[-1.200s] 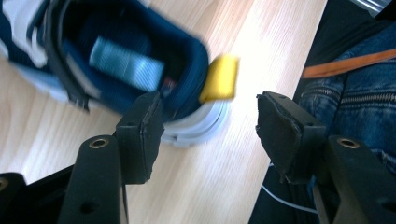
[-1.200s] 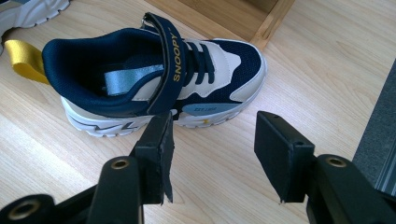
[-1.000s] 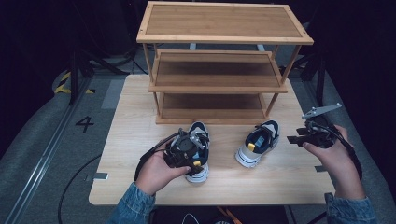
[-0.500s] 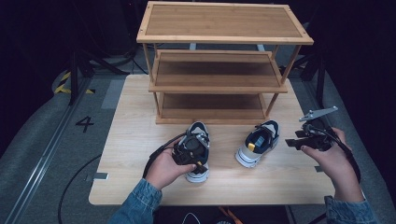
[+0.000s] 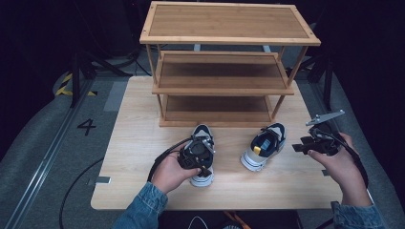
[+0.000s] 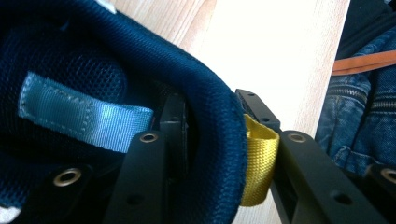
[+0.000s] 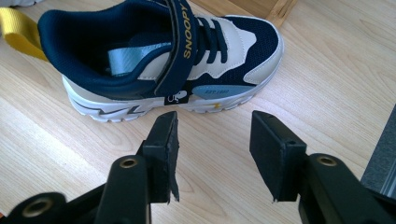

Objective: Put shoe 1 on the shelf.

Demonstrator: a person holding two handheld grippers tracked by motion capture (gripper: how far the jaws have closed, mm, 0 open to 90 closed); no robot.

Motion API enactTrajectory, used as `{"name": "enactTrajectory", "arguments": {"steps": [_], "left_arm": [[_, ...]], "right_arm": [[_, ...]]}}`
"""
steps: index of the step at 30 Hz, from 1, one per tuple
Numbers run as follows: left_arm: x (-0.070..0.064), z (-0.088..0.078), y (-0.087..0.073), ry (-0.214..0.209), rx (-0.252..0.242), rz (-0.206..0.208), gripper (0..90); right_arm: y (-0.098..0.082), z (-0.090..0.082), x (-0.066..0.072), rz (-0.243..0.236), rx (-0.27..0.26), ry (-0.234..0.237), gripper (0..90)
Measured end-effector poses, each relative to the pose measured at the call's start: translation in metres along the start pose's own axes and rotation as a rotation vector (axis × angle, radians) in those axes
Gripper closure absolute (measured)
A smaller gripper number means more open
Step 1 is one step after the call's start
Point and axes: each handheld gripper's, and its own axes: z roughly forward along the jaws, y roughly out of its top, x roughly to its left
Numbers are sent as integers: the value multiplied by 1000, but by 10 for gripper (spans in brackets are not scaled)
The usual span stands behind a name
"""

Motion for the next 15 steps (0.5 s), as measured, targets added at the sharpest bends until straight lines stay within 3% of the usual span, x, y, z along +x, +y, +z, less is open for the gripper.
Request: {"name": "enactTrajectory", "arguments": {"steps": [5, 15], "left_arm": [[-3, -3, 2, 26, 25, 27, 686], [-9, -28, 10, 28, 2, 24, 683]], "right_arm": [[0, -4, 2, 5, -16, 10, 545], [-7, -8, -4, 27, -20, 15, 552]]}}
